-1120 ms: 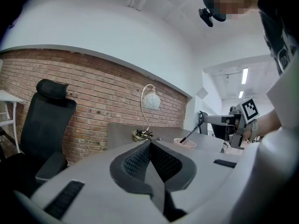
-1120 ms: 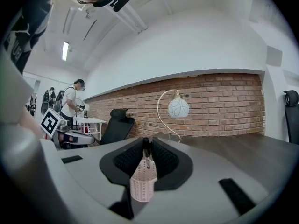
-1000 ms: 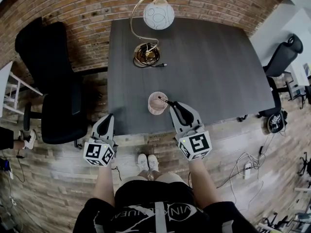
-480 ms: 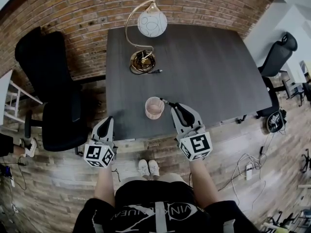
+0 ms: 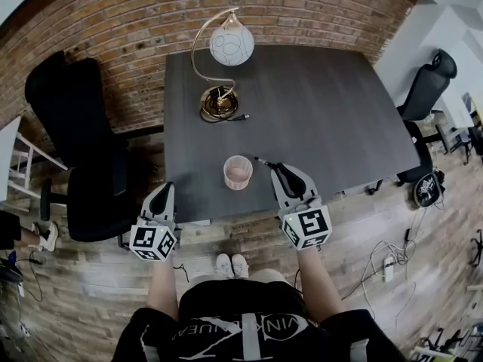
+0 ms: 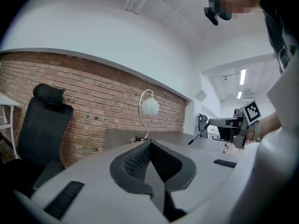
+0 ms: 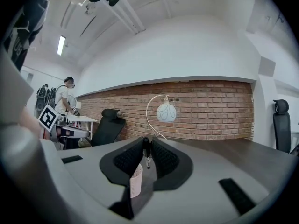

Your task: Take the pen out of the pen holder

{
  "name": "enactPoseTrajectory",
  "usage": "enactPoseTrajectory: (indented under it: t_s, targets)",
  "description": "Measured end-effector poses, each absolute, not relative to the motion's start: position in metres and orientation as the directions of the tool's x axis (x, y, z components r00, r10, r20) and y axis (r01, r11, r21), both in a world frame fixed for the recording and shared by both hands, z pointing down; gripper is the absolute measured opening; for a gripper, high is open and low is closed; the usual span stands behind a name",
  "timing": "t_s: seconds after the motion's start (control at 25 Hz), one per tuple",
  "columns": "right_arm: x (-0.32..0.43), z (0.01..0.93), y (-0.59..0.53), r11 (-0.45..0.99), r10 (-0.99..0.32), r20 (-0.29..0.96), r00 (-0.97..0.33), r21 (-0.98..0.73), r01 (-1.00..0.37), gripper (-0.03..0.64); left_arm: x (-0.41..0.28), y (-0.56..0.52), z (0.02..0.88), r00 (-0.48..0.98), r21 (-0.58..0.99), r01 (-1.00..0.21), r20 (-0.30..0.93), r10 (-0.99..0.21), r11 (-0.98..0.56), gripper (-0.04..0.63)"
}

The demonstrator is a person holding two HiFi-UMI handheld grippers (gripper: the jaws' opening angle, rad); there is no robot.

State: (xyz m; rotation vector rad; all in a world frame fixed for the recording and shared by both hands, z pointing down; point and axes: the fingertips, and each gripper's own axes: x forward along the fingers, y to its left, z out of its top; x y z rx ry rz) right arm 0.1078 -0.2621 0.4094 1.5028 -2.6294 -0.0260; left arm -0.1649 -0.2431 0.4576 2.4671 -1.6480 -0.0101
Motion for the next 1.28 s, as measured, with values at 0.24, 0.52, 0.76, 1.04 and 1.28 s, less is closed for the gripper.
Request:
enactPoseTrajectory:
  t_s: [0.24, 0.52, 0.76, 1.04, 1.28]
  targets:
    - [0.119, 0.416, -0.261, 0.492, -0.868, 0.110, -0.483, 0.064, -0.868, 0.067, -0.168, -0.244, 0.454, 0.378, 0.143, -0.920, 0.087, -0.922, -0.364, 0.014]
    - [0.128, 0.426, -0.259, 0.478, -0.874, 0.128, -0.468, 0.058, -0.877, 0.067, -0.174, -0.245, 0.452, 0.361, 0.137, -0.927, 0.083, -0.929, -0.349, 0.014]
    - [0.134, 0.429, -0.258, 0.467, -0.879, 0.135, -0.457, 0.056, -0.882, 0.067, -0.180, -0.245, 0.450, 0.344, 0.132, -0.934, 0.079, -0.936, -0.332, 0.014]
    - [0.138, 0.433, -0.259, 0.464, -0.880, 0.144, -0.453, 0.051, -0.885, 0.067, -0.188, -0.242, 0.448, 0.322, 0.131, -0.942, 0.077, -0.944, -0.310, 0.014]
    - [0.140, 0.436, -0.259, 0.458, -0.882, 0.151, -0.447, 0.048, -0.888, 0.067, -0.195, -0.240, 0.449, 0.305, 0.130, -0.947, 0.079, -0.949, -0.293, 0.014]
